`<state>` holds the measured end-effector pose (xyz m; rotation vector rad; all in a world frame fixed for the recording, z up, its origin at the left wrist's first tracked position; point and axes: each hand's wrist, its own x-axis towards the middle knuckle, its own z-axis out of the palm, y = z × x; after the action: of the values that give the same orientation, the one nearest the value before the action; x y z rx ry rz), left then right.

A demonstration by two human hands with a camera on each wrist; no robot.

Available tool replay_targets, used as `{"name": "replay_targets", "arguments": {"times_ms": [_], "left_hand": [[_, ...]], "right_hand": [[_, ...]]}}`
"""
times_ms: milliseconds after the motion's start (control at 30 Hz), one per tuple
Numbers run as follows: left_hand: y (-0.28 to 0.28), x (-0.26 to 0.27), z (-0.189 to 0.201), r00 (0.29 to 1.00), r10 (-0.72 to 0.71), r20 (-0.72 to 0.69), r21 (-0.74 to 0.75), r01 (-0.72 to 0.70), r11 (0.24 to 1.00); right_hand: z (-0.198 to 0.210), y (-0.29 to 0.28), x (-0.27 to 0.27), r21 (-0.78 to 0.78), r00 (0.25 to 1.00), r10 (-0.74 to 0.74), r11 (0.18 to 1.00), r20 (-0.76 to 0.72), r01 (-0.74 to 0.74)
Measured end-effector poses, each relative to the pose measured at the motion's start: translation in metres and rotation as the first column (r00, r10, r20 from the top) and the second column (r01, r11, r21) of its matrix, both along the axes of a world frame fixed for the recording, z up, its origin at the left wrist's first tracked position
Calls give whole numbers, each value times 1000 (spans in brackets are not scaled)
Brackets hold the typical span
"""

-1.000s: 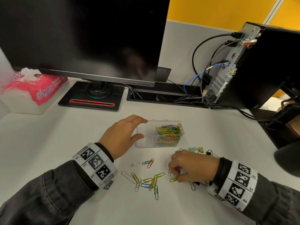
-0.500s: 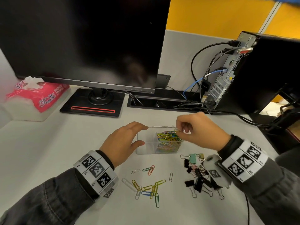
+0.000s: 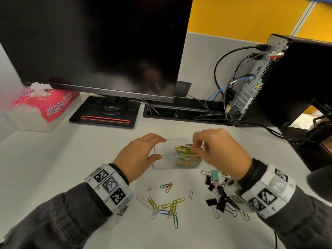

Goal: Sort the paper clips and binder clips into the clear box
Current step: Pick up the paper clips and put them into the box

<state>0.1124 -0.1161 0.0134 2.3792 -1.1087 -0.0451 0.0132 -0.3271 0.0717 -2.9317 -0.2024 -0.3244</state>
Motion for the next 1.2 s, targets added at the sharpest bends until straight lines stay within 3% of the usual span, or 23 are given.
{"name": "replay_targets", "arguments": {"times_ms": [100,200,600,733,867,967,1200], "left_hand": [[0,0,1,1000,3,8,9,-3,1000],[0,0,2,1000,-2,26,33,1,999],[1,1,2,999,-10,34,40,9,999],[1,1,2,1000,-9,24,39,8,999],[1,0,3,1000,-11,24,38,10,999],[1,-1,3,1000,-10,21,34,9,999],[1,-1,4,1000,-11,13,36,10,999]], "right_hand": [[-20,23,-19,-24,951,119,991,-286,-131],[-46,23,-28,-158,834,18,979,-551,-126],[-68,13,-39,-152,757,73,963,-649,-222],[-50,12,-36,-14,797,165,977,-582,-212],[-18,0,-21,76,950,205,978,-235,-193],[-5,-18,-11,49,991,136,990,-17,-135],[-18,-25,-5,-45,995,102,994,15,-102]]}}
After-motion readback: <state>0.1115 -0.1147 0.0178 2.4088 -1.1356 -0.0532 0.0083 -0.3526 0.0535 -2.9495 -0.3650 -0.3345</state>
